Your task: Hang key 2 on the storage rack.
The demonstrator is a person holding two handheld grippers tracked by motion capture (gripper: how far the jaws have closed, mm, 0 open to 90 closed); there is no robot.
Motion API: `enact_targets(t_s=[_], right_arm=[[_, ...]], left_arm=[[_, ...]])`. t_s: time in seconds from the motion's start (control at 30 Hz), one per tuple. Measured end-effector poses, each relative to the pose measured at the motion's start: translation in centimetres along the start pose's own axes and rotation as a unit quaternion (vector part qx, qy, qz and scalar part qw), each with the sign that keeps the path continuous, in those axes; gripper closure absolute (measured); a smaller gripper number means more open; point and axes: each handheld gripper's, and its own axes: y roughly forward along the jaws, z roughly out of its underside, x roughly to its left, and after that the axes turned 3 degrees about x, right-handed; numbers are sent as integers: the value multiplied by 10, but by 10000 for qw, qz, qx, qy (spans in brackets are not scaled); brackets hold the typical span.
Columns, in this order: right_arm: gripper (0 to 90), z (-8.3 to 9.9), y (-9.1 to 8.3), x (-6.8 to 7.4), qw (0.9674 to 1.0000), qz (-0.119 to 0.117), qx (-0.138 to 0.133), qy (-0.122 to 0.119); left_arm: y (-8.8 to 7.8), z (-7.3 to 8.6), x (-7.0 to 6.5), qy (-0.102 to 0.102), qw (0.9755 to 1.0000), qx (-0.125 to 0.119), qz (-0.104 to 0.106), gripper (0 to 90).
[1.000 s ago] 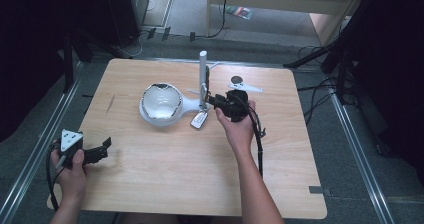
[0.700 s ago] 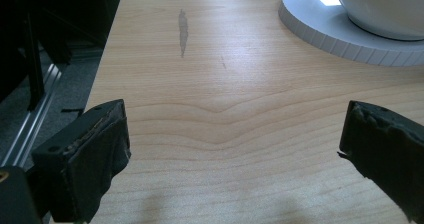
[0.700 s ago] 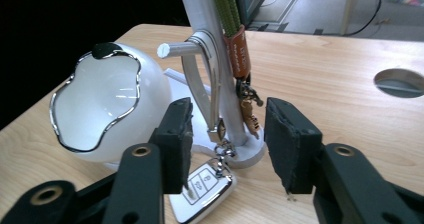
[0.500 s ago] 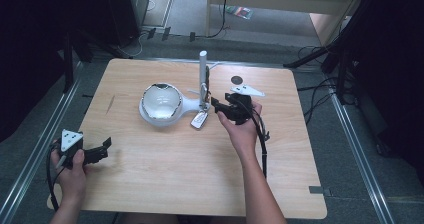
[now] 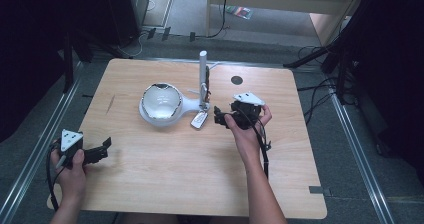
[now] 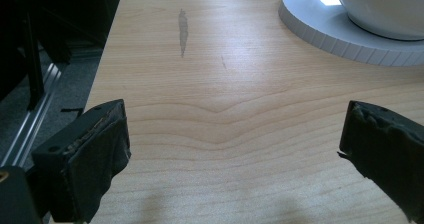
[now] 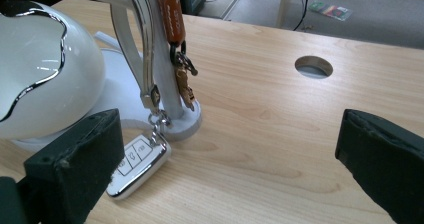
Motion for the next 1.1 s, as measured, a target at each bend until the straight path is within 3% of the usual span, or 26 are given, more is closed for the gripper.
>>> enact_targets(t_s=[0.7,1.1], right_arm=[[0,37,-21,-28,9995,317,94,6],[0,63,-37,-54,9985,456,199,214]], left_arm=[[0,0,-1,17,10000,14,-10,2],[0,0,-1,21,10000,16,-18,2]])
